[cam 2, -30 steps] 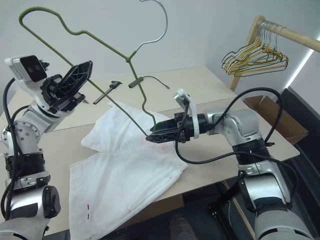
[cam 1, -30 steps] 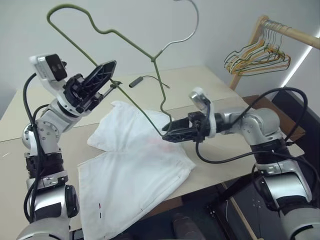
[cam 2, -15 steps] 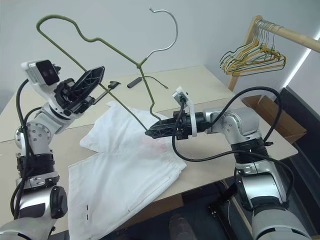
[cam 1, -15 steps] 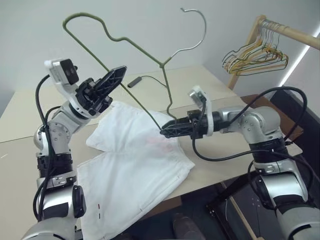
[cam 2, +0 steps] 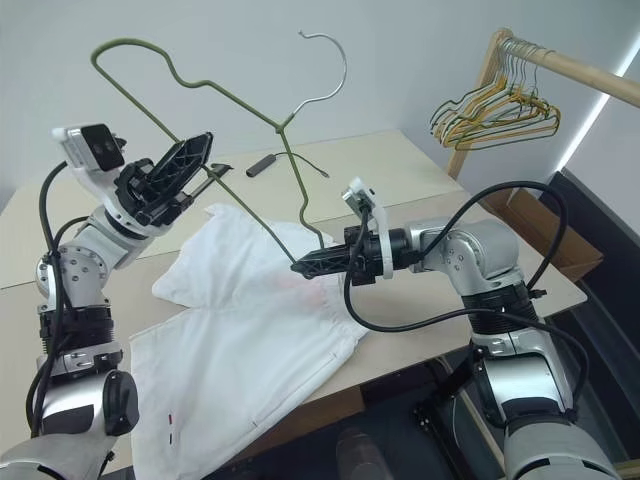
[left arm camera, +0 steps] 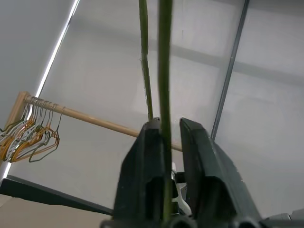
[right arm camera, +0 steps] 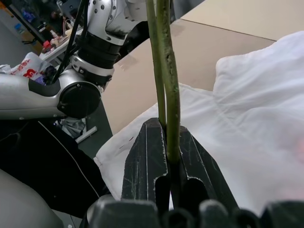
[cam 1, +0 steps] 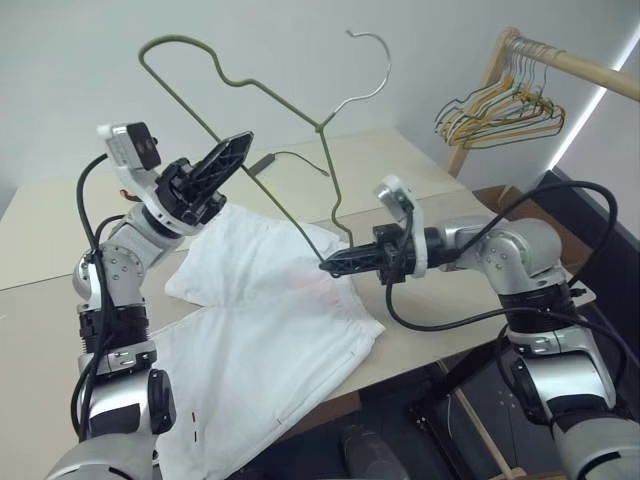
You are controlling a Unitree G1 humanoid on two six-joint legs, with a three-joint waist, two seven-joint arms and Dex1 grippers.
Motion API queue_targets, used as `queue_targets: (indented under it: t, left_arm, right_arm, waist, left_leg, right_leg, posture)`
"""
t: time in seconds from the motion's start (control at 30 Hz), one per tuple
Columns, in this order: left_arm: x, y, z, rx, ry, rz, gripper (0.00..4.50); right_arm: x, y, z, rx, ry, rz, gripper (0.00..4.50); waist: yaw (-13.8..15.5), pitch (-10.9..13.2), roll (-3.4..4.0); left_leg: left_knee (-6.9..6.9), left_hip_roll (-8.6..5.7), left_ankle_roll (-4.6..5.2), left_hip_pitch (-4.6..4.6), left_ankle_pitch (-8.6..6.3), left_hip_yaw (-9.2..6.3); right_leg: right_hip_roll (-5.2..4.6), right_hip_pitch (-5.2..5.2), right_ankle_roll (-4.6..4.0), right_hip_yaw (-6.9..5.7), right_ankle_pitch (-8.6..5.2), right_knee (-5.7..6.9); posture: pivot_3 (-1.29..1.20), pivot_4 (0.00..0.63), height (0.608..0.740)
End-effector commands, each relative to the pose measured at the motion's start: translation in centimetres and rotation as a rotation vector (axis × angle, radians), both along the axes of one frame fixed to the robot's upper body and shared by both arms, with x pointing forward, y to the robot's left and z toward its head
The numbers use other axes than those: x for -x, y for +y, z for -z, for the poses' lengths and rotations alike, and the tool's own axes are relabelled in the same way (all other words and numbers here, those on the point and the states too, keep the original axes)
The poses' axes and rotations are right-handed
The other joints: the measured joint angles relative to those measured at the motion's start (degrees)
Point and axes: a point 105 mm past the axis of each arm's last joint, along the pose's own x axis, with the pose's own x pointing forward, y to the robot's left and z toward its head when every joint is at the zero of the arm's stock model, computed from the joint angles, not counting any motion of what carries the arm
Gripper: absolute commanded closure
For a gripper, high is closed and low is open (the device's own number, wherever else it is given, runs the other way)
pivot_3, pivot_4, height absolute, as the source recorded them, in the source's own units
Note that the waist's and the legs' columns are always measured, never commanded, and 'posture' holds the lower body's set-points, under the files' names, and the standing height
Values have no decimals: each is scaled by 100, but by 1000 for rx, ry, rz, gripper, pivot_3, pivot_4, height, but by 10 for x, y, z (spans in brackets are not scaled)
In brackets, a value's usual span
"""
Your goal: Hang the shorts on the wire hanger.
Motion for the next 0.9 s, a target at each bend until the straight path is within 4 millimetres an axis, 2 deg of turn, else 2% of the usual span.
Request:
queue_targets:
  t: [0.03,0.13,0.17,0.2,0.23,0.3,0.4,0.47,0.53,0.6,0.67,0.77,0.9]
  left_arm:
    - [1,-8,18,-121,23,-6,2464]
    - [3,-11,62,-383,66,-35,1457]
    - [7,-3,85,-547,63,-54,1146]
    - [10,4,100,-658,57,-58,845]
    - [14,13,110,-740,47,-59,515]
    - [20,27,111,-784,41,-56,31]
    - [25,33,108,-907,-51,-98,31]
    - [33,30,111,-985,-116,-72,31]
    - [43,28,114,-1039,-164,-24,31]
    - [54,22,116,-1101,-225,40,31]
    - [58,18,116,-1128,-264,71,31]
    - [59,14,111,-1123,-286,92,31]
    - [63,13,110,-1149,-315,128,31]
  right_arm:
    - [-4,-11,-26,-103,-53,51,4500]
    - [-7,-24,-31,-126,-34,123,4500]
    - [-5,-37,-27,-106,-10,162,4500]
    - [-3,-46,-24,-89,8,187,4500]
    - [2,-57,-20,-58,25,210,4500]
    - [11,-77,-8,2,78,254,4500]
    - [34,-120,27,150,232,375,4500]
    - [54,-136,48,261,324,418,4500]
    - [73,-143,62,326,384,423,4500]
    - [107,-151,72,262,580,368,4500]
    - [130,-154,77,227,717,313,4500]
    - [140,-157,84,201,805,289,4500]
    - [127,-164,93,186,873,322,4500]
  waist:
    - [-11,0,0]
    - [-56,0,0]
    - [-67,0,0]
    - [-68,0,0]
    - [-68,1,1]
    - [-55,2,1]
    - [74,4,-2]
    - [150,4,-2]
    - [195,4,-2]
    - [219,7,-6]
    - [257,9,-10]
    - [248,10,-13]
    - [176,8,-21]
  left_leg:
    - [0,0,0,1,0,0]
    - [-1,0,0,3,0,0]
    - [-3,0,0,3,0,0]
    - [-6,1,0,4,0,-1]
    - [-9,1,0,4,0,-1]
    - [-12,1,0,-4,0,1]
    - [-8,1,1,-21,0,2]
    - [-10,1,2,-19,-1,5]
    - [-14,4,3,-13,-2,13]
    - [-15,6,2,-7,-3,24]
    - [-14,7,3,9,-3,28]
    - [-12,8,3,28,-3,33]
    - [-12,12,4,47,-4,46]
  right_leg:
    - [0,0,0,0,0,1]
    - [0,0,0,1,0,1]
    - [1,0,0,1,0,2]
    - [2,-1,-1,1,0,2]
    - [4,0,-2,1,-1,3]
    - [3,-8,-3,1,-2,-3]
    - [-1,-20,0,0,-7,-13]
    - [-1,-14,2,-1,-9,-24]
    - [0,-14,2,4,-12,-27]
    - [4,-12,7,14,-17,-22]
    - [5,1,39,19,-38,-21]
    - [4,20,44,22,-44,-29]
    - [10,34,46,38,-43,-42]
  posture:
    - [-300,0,740]
    - [-300,0,740]
    - [-299,0,740]
    - [-299,0,740]
    - [-299,0,740]
    - [-295,0,740]
    - [-289,0,740]
    - [-291,0,740]
    - [-297,0,740]
    - [-299,0,740]
    - [-299,0,740]
    - [-301,0,740]
    - [-298,0,740]
